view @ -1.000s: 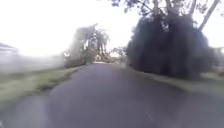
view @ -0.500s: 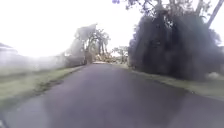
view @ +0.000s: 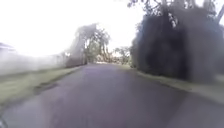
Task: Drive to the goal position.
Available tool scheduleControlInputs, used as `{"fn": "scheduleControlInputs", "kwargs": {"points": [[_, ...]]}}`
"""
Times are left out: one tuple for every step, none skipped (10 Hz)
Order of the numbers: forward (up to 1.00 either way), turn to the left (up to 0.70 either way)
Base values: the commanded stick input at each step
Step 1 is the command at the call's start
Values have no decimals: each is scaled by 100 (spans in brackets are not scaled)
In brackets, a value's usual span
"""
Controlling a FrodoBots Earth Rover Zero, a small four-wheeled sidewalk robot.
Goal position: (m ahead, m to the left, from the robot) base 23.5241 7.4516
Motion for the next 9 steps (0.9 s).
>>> {"fn": "scheduleControlInputs", "kwargs": {"points": [[100,0],[100,0],[100,0],[100,0],[100,0],[100,0],[100,0],[100,0],[100,0]]}}
